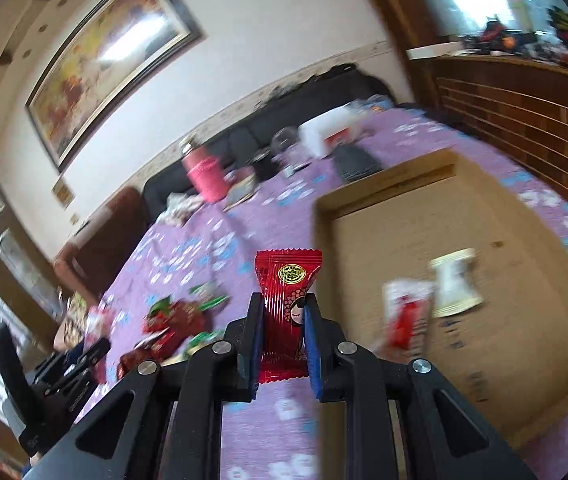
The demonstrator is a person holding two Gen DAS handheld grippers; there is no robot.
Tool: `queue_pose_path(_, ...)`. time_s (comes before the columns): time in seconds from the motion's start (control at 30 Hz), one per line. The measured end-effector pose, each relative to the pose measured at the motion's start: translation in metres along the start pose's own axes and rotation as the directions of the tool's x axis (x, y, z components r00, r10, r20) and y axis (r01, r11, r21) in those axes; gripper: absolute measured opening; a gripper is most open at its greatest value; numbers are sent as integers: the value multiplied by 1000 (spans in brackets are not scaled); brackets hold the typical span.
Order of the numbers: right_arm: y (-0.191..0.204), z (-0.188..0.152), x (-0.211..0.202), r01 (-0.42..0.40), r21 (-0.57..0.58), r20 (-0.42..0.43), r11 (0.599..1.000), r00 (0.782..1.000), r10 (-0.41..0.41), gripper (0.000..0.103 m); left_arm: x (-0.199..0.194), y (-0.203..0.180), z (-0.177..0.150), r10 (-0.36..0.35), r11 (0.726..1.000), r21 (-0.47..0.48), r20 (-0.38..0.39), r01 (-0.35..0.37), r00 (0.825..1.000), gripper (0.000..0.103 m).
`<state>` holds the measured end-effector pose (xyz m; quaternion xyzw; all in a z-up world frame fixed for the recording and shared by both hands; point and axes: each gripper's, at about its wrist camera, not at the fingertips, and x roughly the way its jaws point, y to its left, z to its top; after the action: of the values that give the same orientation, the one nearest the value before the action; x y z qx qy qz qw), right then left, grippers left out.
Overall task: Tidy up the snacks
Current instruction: 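Carry the pink snack and the red packet toward the tray with both tools, then lower both snacks into the tray and open both tools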
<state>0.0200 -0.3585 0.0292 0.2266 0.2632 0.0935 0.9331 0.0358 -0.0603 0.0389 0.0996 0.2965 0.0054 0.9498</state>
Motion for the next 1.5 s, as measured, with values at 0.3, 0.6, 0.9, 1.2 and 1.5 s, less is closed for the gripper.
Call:
queue_pose_path(0.3, -74, 7, -23, 45, 167, 35, 985, 998, -51, 19, -23, -42, 16, -83, 994, 72, 7, 82, 997, 23)
queue_pose_path(0.6, -84, 5, -22, 56, 229, 35, 972, 997, -65, 20, -34, -137, 49, -390, 917, 67, -59, 394, 919, 23)
queue_pose_path(0.9, -109, 0, -20, 159, 327, -3, 932, 986, -167, 20, -18, -232, 43, -584, 796, 50, -201, 604, 787, 23)
queue_pose_path(1.2, -97, 1, -13, 221, 251, -42, 942, 975, -218, 21, 7, -243, 28, -559, 804, 68, -253, 591, 790, 23)
queue_pose_path(1.5, -85, -4, 2, 236, 167, -108, 957, 969, -220, 21, 5, -246, 19, -529, 818, 109, -241, 565, 813, 23)
